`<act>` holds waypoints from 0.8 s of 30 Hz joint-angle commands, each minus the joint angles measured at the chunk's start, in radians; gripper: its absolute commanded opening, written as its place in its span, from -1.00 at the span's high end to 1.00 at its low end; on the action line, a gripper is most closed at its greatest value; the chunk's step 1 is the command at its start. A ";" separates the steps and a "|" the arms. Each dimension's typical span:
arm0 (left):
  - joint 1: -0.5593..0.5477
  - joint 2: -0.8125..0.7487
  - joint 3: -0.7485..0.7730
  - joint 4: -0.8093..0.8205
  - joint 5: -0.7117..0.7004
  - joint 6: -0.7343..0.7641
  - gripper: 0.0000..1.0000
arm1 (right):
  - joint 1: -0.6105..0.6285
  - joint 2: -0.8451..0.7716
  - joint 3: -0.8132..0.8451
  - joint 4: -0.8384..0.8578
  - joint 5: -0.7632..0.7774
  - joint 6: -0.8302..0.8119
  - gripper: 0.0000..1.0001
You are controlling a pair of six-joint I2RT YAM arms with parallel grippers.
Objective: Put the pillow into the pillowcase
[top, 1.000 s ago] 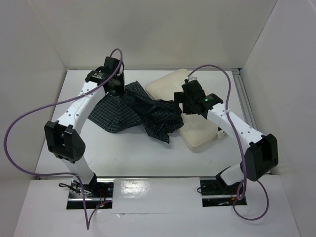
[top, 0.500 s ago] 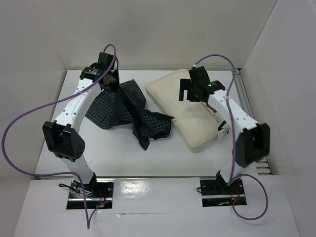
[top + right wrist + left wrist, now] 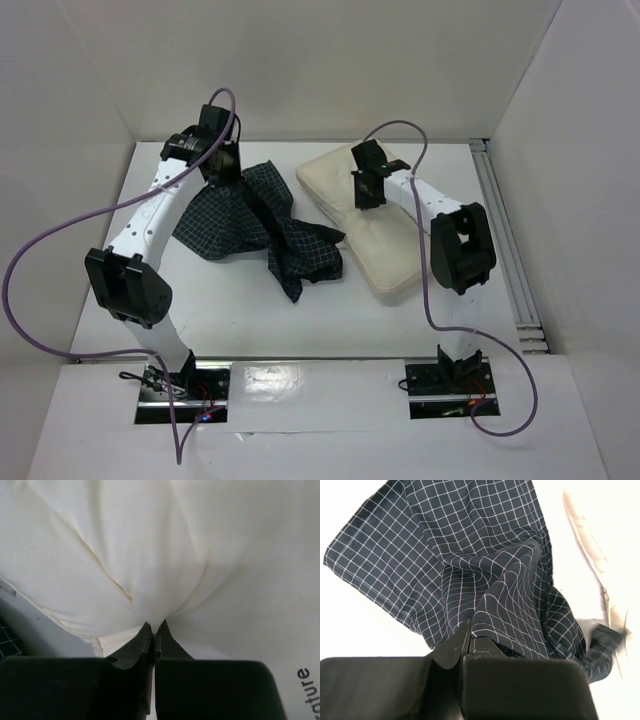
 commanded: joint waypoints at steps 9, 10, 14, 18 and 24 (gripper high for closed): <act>0.006 -0.046 -0.014 0.011 -0.010 0.023 1.00 | -0.084 -0.560 -0.238 0.094 -0.044 0.022 1.00; 0.006 -0.036 -0.014 0.011 -0.001 0.023 1.00 | -0.084 -0.603 -0.254 0.094 -0.076 0.011 1.00; 0.006 -0.013 -0.023 0.020 0.023 0.023 1.00 | -0.022 -0.787 -0.336 0.035 -0.207 -0.039 1.00; -0.005 0.009 -0.023 0.020 0.023 0.023 1.00 | 0.060 -0.960 -0.473 -0.006 -0.349 -0.064 1.00; -0.014 0.018 -0.041 0.009 0.013 0.034 1.00 | 0.182 -1.218 -0.669 0.018 -0.423 -0.040 1.00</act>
